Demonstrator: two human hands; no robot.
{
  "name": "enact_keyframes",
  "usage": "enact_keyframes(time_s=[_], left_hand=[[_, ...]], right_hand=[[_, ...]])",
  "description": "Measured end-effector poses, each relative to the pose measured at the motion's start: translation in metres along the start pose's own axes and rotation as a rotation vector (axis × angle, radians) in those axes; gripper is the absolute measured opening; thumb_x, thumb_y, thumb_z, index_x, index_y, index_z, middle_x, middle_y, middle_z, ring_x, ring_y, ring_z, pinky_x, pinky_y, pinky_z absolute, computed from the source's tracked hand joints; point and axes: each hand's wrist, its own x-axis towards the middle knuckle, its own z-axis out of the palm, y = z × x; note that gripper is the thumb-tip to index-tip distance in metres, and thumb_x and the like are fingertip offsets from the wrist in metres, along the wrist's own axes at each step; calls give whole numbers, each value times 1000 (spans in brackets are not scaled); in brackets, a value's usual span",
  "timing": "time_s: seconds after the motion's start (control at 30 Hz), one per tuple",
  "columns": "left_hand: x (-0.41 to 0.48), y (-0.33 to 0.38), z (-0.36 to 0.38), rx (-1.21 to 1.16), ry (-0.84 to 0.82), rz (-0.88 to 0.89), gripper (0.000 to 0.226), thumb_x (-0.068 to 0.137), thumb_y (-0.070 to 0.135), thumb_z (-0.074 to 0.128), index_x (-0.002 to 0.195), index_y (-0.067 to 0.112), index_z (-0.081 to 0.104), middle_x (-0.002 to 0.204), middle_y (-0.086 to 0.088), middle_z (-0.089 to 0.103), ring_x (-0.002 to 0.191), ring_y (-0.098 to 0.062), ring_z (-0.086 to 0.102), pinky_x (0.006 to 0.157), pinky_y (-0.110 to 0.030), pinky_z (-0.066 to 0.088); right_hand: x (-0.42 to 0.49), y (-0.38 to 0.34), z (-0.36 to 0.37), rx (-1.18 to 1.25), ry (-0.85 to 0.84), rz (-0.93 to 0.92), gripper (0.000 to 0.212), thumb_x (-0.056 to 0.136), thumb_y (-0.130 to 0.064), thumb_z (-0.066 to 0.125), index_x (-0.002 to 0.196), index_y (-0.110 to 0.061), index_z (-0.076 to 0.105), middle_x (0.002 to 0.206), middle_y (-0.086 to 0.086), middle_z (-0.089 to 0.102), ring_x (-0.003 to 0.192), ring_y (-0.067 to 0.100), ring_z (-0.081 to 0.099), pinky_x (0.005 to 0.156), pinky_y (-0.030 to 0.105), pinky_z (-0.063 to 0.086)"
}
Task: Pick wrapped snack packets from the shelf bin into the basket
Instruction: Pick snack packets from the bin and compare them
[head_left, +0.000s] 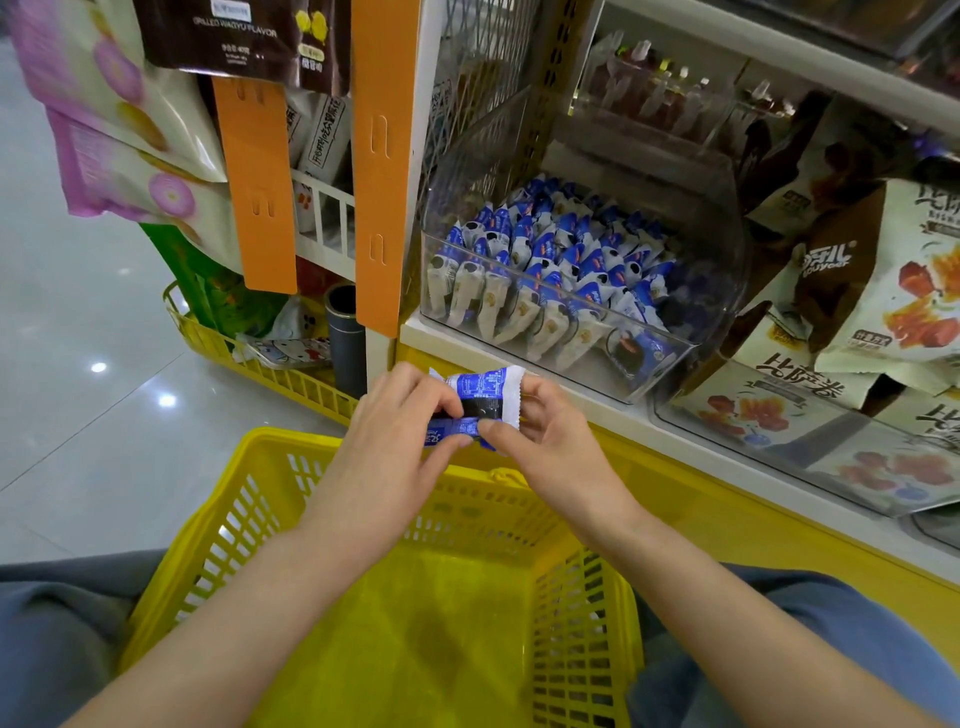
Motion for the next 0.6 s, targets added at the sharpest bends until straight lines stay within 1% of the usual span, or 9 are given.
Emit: enact_keyframes(time_s=[0.1, 0.2, 0.27, 0.33, 0.4, 0.43, 0.5, 0.57, 0.6], left_hand=[[1, -1, -1, -16, -1, -5, 35, 78, 18, 70, 108, 16, 52, 105, 8, 40, 100, -14, 46, 84, -30, 42], [2, -5, -3, 0, -56, -36, 38, 78, 23, 70, 109, 20, 50, 104, 11, 39, 97, -15, 47, 83, -30, 41], [3, -7, -4, 22, -81, -34, 35, 77, 25, 71, 105, 21, 50, 100, 11, 39, 94, -14, 46, 81, -29, 39], [1, -6, -3, 32, -112, -10, 25, 79, 24, 69, 95, 23, 50, 96, 10, 39, 92, -11, 44, 81, -30, 41], [-1, -5, -2, 20, -127, 16, 18, 81, 22, 67, 84, 24, 50, 92, 8, 40, 90, -8, 40, 79, -29, 41], [-1, -6, -2, 0, -115, 19, 15, 82, 22, 66, 83, 24, 51, 93, 7, 40, 91, -7, 40, 79, -26, 41], [1, -7, -4, -51, -71, 26, 13, 83, 26, 63, 92, 23, 55, 100, 9, 40, 96, -3, 41, 83, -16, 38], [4, -8, -7, -93, -56, 35, 28, 85, 30, 59, 112, 25, 52, 112, 16, 40, 103, 3, 41, 86, -6, 33], [5, -9, -7, -110, -68, 29, 33, 86, 30, 58, 118, 27, 51, 113, 19, 41, 103, 6, 42, 84, -4, 33]], right_hand=[[0, 1, 0, -7, -16, 7, 31, 84, 0, 61, 98, -24, 47, 100, -2, 65, 86, 10, 64, 76, 20, 54], [-1, 2, 0, -50, -24, 11, 31, 84, -1, 61, 105, -17, 46, 107, 3, 63, 95, 14, 63, 81, 24, 53], [-2, 3, 0, -89, -30, 16, 34, 84, -2, 62, 112, -12, 45, 111, 3, 61, 102, 15, 61, 88, 27, 51], [-4, 3, 0, -100, -30, 17, 35, 84, -1, 62, 113, -12, 45, 113, 3, 61, 106, 16, 60, 92, 30, 50], [-5, 2, -1, -95, -35, 9, 36, 83, 0, 62, 114, -11, 45, 112, 4, 62, 103, 15, 61, 90, 28, 51], [-4, 1, -2, -82, -38, 3, 36, 84, 0, 62, 114, -10, 46, 111, 5, 63, 100, 14, 62, 87, 25, 52], [-3, -1, -4, -41, -48, -4, 32, 85, 1, 60, 112, -12, 47, 106, 5, 65, 91, 12, 63, 78, 20, 53], [-2, -3, -7, -36, -79, -19, 29, 88, 0, 57, 109, -18, 49, 100, 2, 67, 81, 7, 62, 72, 16, 52], [-1, -4, -8, -51, -91, -26, 29, 89, -2, 56, 109, -22, 50, 97, 0, 68, 78, 3, 62, 70, 15, 51]])
